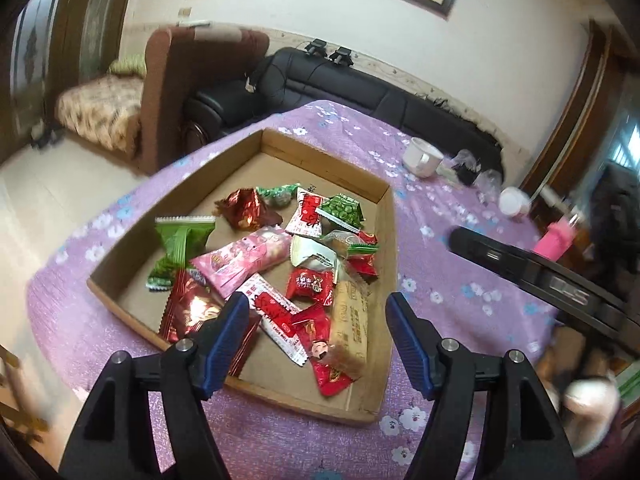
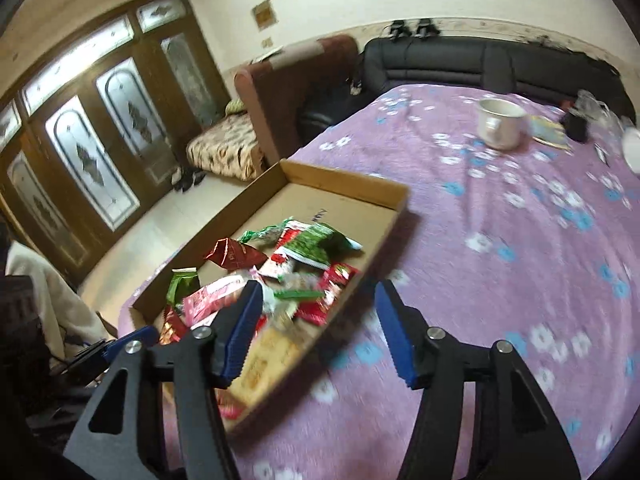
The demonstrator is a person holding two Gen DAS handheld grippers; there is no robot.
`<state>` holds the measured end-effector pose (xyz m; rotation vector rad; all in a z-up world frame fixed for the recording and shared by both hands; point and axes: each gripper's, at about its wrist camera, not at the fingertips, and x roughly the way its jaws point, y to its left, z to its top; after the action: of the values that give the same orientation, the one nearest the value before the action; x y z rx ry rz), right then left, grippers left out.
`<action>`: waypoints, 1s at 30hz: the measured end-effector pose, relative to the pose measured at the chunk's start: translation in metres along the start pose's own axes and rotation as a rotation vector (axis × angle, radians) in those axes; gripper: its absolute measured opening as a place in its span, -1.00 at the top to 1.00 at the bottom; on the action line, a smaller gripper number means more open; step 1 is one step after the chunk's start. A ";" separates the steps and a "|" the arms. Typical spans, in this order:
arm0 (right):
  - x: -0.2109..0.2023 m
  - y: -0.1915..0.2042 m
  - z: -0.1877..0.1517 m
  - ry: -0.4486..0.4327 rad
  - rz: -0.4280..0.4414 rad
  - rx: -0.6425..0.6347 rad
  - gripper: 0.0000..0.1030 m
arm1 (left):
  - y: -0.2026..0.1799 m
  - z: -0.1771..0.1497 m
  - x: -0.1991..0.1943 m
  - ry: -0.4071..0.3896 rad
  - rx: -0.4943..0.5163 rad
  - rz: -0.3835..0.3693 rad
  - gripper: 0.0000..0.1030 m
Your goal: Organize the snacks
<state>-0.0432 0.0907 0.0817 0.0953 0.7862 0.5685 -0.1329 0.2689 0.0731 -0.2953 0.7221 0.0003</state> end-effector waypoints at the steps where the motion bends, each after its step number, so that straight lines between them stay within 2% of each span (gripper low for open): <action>1: -0.011 -0.005 -0.008 -0.016 -0.006 0.014 -0.20 | -0.010 -0.001 0.000 -0.005 0.035 0.048 -0.42; 3: -0.025 -0.011 -0.017 -0.039 -0.017 0.027 -0.23 | -0.027 -0.003 0.000 -0.013 0.082 0.118 -0.55; 6: -0.047 -0.021 -0.033 -0.087 -0.045 0.043 -0.26 | -0.048 -0.007 0.001 -0.023 0.149 0.161 -0.55; 12: -0.073 -0.031 -0.055 -0.130 -0.127 0.001 -0.34 | -0.081 -0.017 0.013 0.020 0.232 0.162 -0.55; 20: -0.075 -0.052 -0.068 -0.098 -0.130 0.027 -0.38 | -0.108 -0.027 0.023 0.063 0.282 0.179 -0.55; 30: -0.075 -0.058 -0.074 -0.079 -0.137 0.045 -0.44 | -0.114 -0.031 0.032 0.098 0.280 0.198 -0.55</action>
<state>-0.1104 -0.0060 0.0607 0.1035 0.7229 0.4150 -0.1175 0.1486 0.0606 0.0449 0.8357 0.0722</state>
